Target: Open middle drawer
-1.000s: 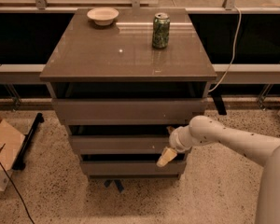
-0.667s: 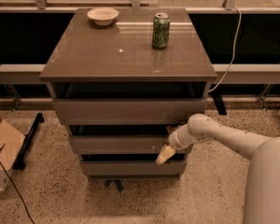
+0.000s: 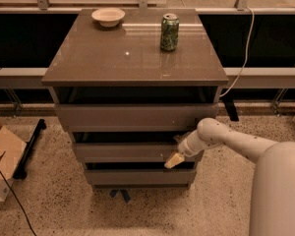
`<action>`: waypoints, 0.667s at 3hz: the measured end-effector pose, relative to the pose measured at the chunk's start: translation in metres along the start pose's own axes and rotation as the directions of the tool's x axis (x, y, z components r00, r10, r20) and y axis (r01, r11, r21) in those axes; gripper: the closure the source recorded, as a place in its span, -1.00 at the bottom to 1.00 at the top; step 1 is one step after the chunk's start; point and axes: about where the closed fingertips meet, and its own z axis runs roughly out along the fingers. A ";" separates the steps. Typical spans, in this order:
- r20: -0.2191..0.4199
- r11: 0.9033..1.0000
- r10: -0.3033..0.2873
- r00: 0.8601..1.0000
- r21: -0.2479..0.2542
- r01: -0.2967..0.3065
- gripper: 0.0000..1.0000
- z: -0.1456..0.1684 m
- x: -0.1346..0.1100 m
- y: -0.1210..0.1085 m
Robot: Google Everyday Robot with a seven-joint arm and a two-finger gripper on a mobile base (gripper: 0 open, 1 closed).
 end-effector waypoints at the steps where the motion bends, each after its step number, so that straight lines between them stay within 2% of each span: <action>1: -0.031 1.000 -0.016 0.999 -0.027 0.015 -0.01 -0.005 0.004 0.017; 2: -0.072 0.999 -0.015 0.997 -0.048 0.011 0.53 -0.016 0.015 0.042</action>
Offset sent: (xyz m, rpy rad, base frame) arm -0.0891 -0.0141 0.0032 -0.1038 0.1066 0.0470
